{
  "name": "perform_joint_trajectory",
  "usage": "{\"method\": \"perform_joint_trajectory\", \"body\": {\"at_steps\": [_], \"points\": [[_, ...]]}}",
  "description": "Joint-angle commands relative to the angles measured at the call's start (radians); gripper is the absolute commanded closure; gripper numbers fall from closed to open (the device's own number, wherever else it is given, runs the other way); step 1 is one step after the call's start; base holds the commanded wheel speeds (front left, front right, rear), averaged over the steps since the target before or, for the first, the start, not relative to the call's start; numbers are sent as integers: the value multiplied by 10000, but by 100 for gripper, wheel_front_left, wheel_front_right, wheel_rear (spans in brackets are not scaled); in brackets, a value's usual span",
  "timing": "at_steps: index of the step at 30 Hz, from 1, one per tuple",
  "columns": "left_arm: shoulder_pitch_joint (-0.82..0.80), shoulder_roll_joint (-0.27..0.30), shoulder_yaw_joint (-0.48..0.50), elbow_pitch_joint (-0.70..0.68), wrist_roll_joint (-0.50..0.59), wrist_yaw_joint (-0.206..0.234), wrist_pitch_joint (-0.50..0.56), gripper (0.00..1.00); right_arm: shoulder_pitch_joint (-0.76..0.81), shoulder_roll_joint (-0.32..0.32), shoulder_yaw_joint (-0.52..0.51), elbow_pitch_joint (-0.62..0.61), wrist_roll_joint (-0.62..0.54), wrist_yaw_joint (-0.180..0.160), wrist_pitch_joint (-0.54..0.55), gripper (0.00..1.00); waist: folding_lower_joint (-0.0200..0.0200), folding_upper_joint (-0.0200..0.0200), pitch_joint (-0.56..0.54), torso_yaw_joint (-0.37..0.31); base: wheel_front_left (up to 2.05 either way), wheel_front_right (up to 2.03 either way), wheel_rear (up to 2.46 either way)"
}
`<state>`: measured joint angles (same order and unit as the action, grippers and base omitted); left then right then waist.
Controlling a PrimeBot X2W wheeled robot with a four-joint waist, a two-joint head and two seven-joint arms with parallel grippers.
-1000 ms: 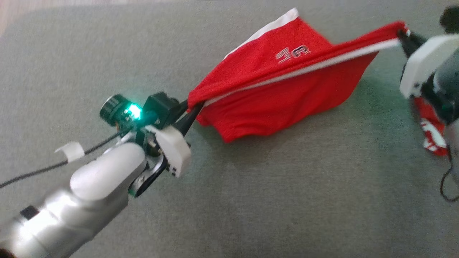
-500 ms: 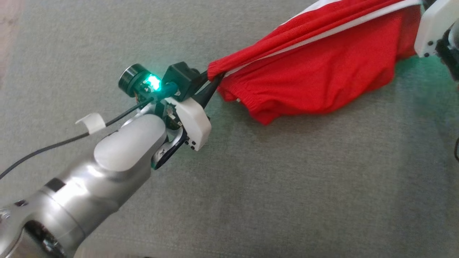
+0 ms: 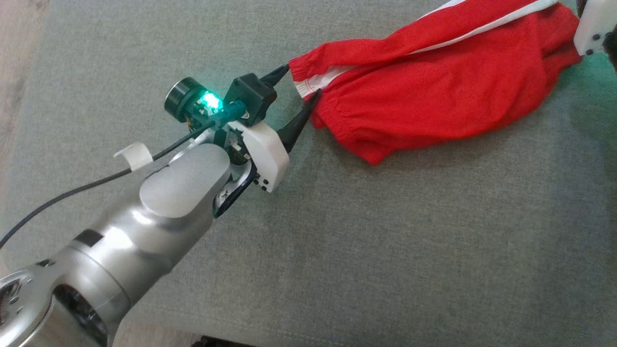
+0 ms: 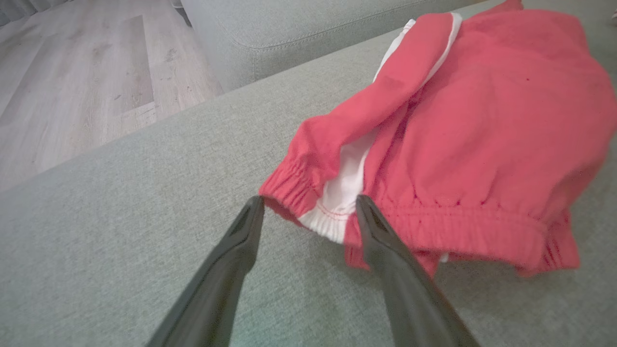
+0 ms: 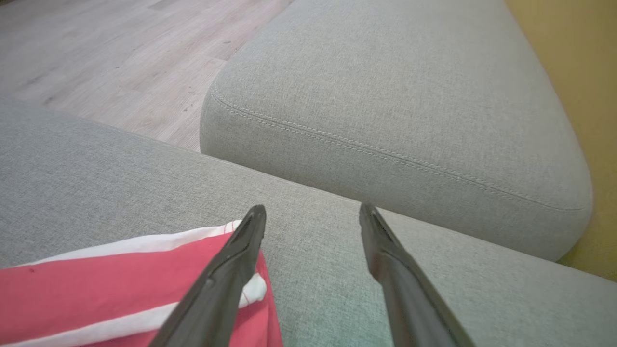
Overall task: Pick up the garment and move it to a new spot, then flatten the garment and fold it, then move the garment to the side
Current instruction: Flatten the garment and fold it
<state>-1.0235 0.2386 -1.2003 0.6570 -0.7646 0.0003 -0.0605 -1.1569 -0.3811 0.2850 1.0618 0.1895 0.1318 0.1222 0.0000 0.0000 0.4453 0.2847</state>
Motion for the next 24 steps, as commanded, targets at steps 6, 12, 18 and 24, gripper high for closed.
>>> {"method": "perform_joint_trajectory", "body": {"at_steps": [6, 12, 18, 24], "points": [[-179, 350, 545, 15, -56, 364, -594, 0, -200, 104, -320, 270, 201, -11, -1026, 0, 0, 0, -515, -309, 0, 0, 0], [257, 829, 1263, -209, -386, 1087, -1421, 0, 264, 279, -646, 243, 876, -11, -2321, 0, 0, 0, -1286, -865, 0, 0, 0], [1066, 1449, 2634, -1154, -591, 2129, -1981, 0, 1296, 384, -701, -555, 1783, -11, -3308, 0, 0, 0, -2122, -1487, 0, 0, 0], [2875, 1770, 4814, -3176, 357, 3005, -2009, 0, 2834, 706, -1101, -2016, 2597, -11, -3657, 0, 0, 0, -2797, -2044, 0, 0, 0]]}}
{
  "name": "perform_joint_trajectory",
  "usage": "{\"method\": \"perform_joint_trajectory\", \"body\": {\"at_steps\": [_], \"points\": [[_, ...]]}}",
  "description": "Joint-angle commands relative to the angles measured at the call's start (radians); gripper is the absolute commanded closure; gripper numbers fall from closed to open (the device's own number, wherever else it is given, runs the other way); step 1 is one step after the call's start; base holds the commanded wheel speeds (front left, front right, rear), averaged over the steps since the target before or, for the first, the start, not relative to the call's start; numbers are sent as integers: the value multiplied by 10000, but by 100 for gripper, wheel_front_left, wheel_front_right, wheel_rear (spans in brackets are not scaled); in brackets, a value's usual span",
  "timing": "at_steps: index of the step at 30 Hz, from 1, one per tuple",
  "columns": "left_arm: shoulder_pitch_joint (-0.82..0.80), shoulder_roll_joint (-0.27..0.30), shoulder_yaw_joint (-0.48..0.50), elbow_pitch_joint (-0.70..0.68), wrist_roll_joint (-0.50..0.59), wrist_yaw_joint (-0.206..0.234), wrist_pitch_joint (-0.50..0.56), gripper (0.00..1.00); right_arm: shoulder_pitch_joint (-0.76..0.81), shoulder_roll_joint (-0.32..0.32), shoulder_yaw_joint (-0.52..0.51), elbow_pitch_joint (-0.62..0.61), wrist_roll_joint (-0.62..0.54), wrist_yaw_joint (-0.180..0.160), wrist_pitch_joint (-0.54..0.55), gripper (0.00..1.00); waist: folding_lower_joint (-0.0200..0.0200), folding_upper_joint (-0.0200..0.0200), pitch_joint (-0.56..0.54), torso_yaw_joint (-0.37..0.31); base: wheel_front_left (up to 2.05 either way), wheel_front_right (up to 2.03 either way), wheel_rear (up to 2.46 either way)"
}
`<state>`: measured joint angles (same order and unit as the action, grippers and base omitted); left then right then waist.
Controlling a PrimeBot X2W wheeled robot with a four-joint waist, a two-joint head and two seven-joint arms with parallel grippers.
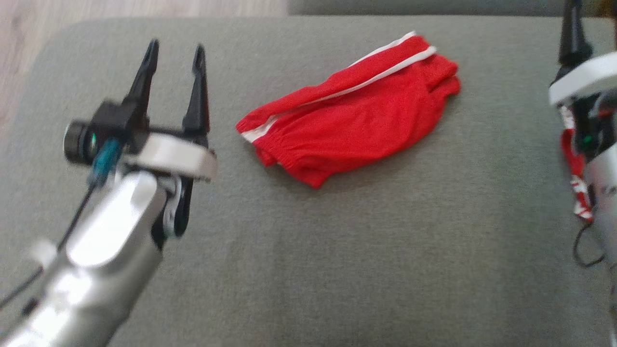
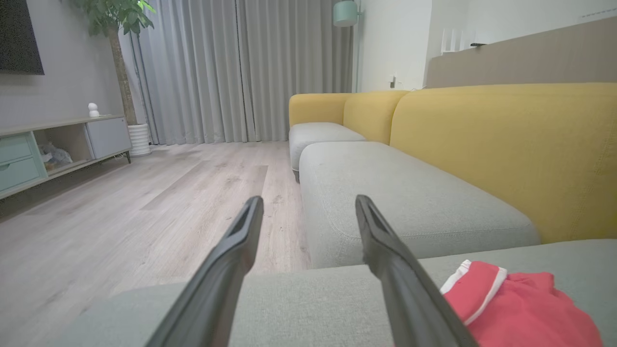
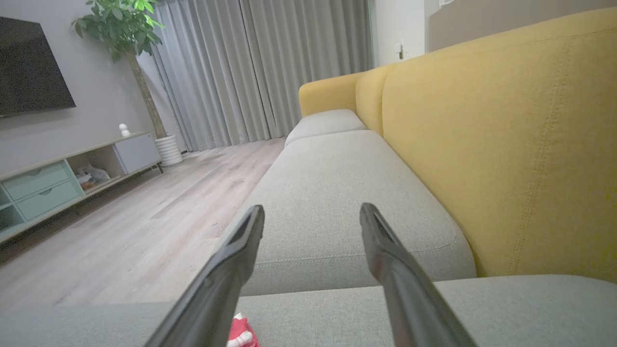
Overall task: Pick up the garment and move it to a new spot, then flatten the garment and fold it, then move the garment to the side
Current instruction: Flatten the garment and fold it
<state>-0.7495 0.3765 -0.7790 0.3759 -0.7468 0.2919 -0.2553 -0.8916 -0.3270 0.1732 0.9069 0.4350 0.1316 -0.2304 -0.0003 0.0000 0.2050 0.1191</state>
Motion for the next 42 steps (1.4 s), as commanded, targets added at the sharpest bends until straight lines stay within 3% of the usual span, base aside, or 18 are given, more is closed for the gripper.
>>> {"method": "perform_joint_trajectory", "body": {"at_steps": [1, 5, 16, 23, 34, 42], "points": [[543, 373, 929, -628, 351, 148, -61, 0, 494, 267, -56, -732, 209, -9, -153, 0, 3, 0, -493, -471, 0, 0, 0], [2148, 139, 1874, -1207, 945, 123, -62, 0, 1914, 749, -407, -1742, 185, -9, -205, 0, 3, 0, -910, -713, 0, 0, 0], [4995, -943, 2858, -1223, 2141, -702, -63, 0, 5887, 2431, -1768, -3762, -364, -9, 41, 0, 3, 0, -1676, -901, 0, 0, 0], [6173, -1635, 3602, -1273, 2935, -1171, -64, 0, 7667, 2757, -1951, -4875, -500, -9, 222, 0, 3, 0, -1861, -1045, 0, 0, 0], [6032, -2260, 4283, -1121, 3865, -1925, -64, 0, 7811, 2766, -1816, -5749, -387, -9, 564, 0, 3, 0, -1404, -822, 0, 0, 0], [5320, -2583, 4448, -1028, 4334, -2378, -64, 0, 6045, 2767, -2341, -6162, -1104, -9, 1870, 0, 3, 0, -209, -108, 0, 0, 0]]}}
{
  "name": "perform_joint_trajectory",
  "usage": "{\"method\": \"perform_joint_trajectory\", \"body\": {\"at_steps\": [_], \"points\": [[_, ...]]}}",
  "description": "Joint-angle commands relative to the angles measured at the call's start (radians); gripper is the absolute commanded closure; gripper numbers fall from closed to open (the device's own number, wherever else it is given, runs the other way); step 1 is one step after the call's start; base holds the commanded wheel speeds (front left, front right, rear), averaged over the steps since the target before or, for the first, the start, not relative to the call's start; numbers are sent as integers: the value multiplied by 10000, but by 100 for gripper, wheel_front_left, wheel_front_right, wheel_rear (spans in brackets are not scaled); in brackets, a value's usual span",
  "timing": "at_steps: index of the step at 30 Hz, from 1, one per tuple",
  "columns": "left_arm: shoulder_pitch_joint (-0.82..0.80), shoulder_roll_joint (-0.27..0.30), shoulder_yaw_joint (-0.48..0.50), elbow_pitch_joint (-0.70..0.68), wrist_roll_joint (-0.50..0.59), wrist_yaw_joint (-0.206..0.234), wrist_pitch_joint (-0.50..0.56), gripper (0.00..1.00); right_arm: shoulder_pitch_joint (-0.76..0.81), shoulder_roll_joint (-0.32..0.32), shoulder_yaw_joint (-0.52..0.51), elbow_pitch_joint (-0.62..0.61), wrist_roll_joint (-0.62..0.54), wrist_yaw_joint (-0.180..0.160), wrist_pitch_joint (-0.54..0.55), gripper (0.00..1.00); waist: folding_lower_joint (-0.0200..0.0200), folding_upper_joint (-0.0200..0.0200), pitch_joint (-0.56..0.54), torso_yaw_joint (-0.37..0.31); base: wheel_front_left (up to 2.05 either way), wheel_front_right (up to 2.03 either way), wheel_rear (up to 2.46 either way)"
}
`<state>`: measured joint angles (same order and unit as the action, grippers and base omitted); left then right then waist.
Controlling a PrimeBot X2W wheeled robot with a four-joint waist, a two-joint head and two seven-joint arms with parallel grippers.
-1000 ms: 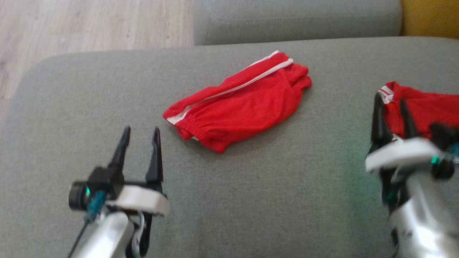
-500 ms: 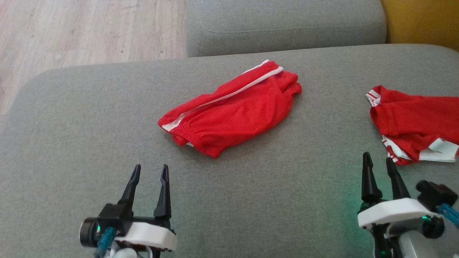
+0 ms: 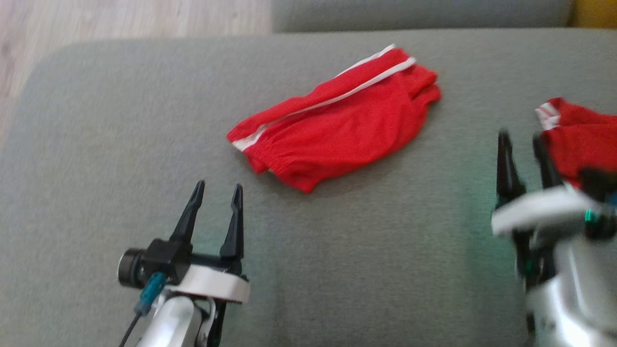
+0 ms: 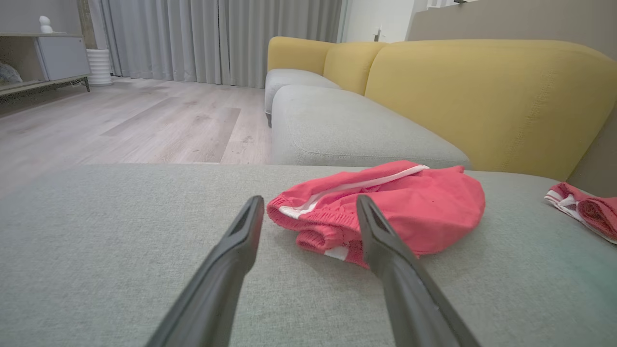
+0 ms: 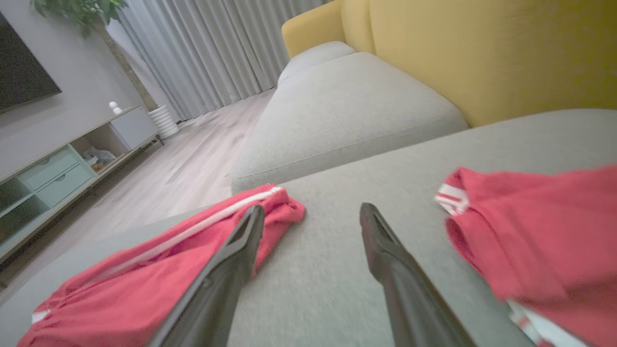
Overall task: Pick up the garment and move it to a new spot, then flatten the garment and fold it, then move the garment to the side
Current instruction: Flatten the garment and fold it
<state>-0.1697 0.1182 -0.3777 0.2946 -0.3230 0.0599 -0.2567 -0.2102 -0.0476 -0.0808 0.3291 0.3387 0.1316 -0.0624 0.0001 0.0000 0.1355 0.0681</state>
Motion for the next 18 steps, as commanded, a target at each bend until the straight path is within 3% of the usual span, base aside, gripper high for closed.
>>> {"method": "perform_joint_trajectory", "body": {"at_steps": [1, 9, 18], "points": [[-559, -37, 445, -182, 138, -105, -51, 0, -1097, -27, 130, -332, -202, -9, 428, 0, -1, 0, 616, 506, 0, 0, 0], [-1168, -384, 472, 16, 421, -492, -51, 0, -4197, -256, -756, 1664, -498, -9, 2416, 0, -1, 0, 1639, 1458, 0, 0, 0], [-1567, -611, 263, 112, 570, -705, -51, 0, -6045, -930, -1332, 4190, -1218, -9, 3148, 0, -1, 0, 2174, 2212, 0, 0, 0]]}}
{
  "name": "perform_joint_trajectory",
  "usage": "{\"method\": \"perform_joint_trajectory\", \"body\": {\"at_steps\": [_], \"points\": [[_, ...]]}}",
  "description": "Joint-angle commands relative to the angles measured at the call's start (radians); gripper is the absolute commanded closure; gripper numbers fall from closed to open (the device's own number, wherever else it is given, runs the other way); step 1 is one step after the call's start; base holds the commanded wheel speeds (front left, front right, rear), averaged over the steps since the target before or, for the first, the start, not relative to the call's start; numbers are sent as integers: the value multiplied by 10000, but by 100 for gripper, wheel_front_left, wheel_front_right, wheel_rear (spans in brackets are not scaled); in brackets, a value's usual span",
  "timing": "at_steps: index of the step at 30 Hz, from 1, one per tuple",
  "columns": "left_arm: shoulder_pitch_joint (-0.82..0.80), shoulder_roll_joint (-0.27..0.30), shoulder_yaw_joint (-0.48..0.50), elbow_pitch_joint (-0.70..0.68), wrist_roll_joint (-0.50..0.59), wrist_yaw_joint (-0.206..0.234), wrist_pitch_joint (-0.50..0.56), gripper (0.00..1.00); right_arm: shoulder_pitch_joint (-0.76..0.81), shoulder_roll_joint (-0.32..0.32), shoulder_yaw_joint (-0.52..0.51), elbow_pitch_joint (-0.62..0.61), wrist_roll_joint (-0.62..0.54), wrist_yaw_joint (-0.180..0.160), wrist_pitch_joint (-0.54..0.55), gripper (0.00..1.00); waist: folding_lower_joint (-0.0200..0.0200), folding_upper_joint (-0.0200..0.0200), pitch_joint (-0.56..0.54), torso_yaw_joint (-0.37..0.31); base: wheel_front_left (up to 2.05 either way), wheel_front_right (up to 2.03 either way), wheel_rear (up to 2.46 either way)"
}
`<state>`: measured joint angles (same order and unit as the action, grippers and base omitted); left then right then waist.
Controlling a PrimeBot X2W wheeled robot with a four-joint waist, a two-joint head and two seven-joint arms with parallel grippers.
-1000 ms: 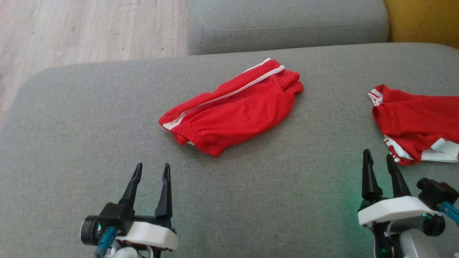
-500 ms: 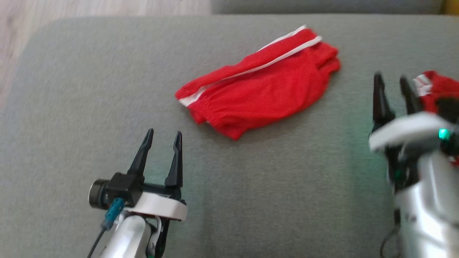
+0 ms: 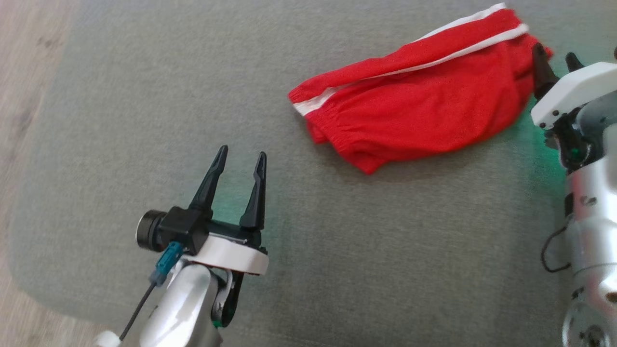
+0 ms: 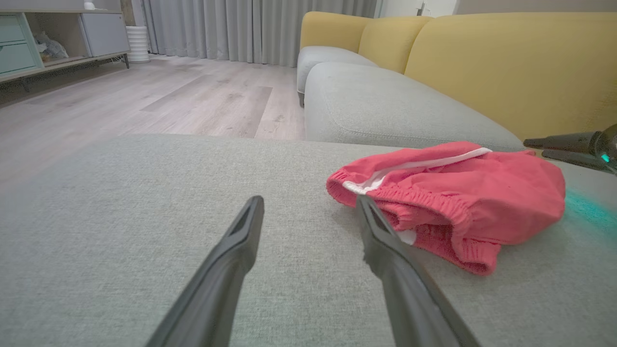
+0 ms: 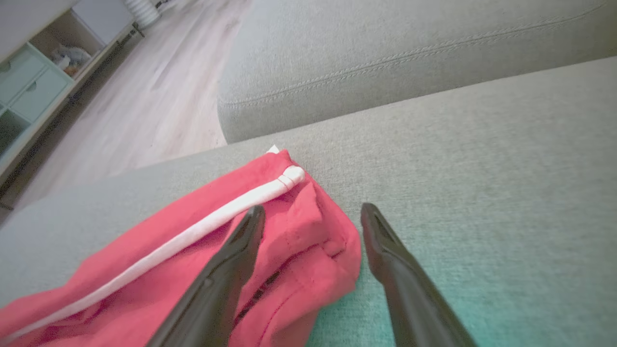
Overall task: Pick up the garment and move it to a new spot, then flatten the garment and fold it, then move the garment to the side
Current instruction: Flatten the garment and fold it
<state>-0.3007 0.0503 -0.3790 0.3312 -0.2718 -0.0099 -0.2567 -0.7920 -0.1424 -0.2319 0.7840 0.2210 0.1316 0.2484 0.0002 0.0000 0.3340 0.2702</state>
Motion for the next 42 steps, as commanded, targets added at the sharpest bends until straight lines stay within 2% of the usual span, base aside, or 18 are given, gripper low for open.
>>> {"method": "perform_joint_trajectory", "body": {"at_steps": [1, 6, 13, 14, 15, 21, 27, 35, 42], "points": [[-294, 54, 261, -256, 53, -17, -51, 0, -377, -72, 141, -79, -211, -9, 64, 0, -2, 0, 243, 258, 0, 0, 0], [-423, 15, 207, -274, 24, -44, -51, 0, -922, -515, 48, 1212, -1221, -9, 159, 0, -2, 0, 437, 502, 0, 0, 0], [-436, 3, 129, -282, -98, 15, -51, 0, -1281, -456, 383, 2441, -1634, -9, 262, 0, -2, 0, 434, 582, 0, 0, 0], [-431, 2, 121, -275, -116, 38, -51, 0, -1302, -442, 447, 2575, -1615, -9, 284, 42, -2, 0, 411, 569, 0, 0, 0], [-428, 2, 116, -265, -126, 58, -51, 0, -1325, -434, 502, 2685, -1586, -9, 271, 100, -2, 0, 381, 549, 0, 0, 0], [-382, 1, 157, -182, -93, 105, -51, 0, -1270, -394, 776, 3032, -1139, -9, -265, 100, -2, 0, 70, 286, 0, 0, 0], [-229, 0, 279, -118, -2, 88, -51, 0, -685, -338, 1101, 2854, -297, -9, -1191, 100, -2, 0, -462, -211, 0, 0, 0], [243, 0, 556, 36, 183, 3, -51, 0, 1133, -190, 1218, 1830, 990, -9, -2108, 100, -2, 0, -1397, -1149, 0, 0, 0], [567, 0, 632, 67, 254, -22, -51, 0, 2664, -163, 713, 811, 1159, -9, -2564, 100, -2, 0, -1859, -1682, 0, 0, 0]]}}
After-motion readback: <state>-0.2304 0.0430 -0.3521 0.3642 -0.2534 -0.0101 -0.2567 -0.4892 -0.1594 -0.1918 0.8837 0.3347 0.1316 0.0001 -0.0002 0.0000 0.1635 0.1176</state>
